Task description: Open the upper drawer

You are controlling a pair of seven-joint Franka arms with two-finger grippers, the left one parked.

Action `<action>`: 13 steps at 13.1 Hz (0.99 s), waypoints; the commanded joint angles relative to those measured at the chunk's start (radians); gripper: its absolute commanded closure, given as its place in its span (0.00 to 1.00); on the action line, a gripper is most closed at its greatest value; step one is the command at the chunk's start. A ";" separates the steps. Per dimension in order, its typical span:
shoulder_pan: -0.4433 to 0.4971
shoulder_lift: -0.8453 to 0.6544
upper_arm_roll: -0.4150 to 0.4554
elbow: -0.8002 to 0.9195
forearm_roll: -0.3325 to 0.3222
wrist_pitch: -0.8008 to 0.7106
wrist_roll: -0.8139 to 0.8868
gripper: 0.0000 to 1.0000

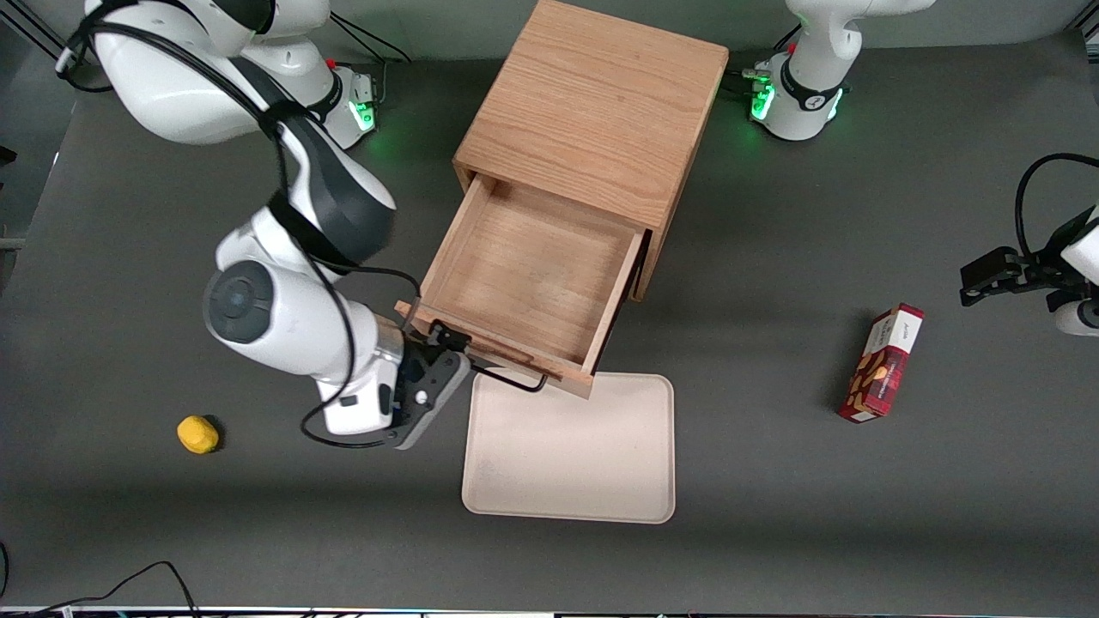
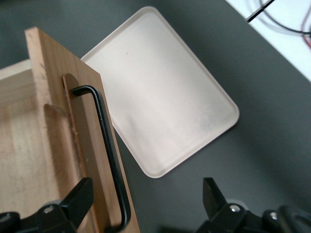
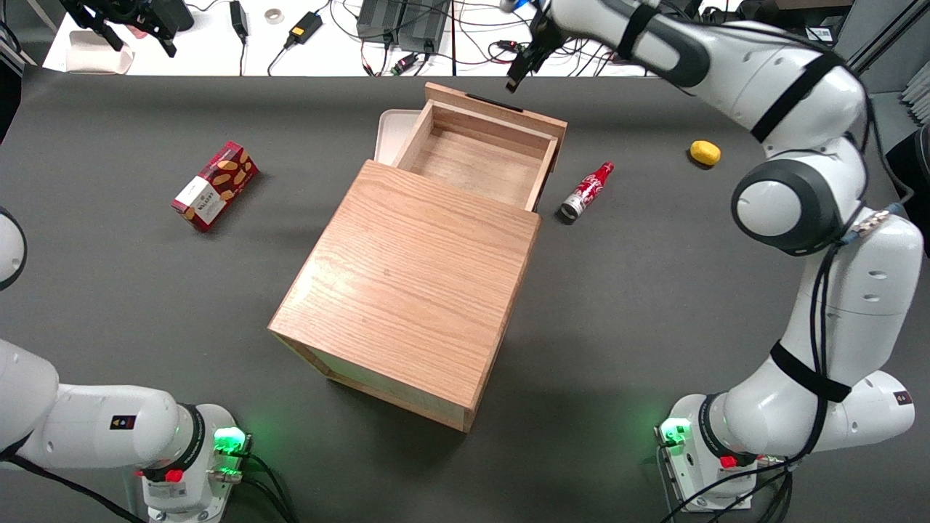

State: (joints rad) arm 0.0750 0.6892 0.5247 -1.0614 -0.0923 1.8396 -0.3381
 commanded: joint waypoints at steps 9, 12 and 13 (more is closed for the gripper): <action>-0.290 -0.670 -0.190 -0.549 0.140 -0.223 0.313 0.00; -0.323 -0.701 -0.219 -0.609 0.140 -0.224 0.317 0.00; -0.323 -0.705 -0.221 -0.614 0.140 -0.224 0.317 0.00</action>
State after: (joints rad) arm -0.2405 0.0213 0.3056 -1.6160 0.0268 1.5937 -0.0545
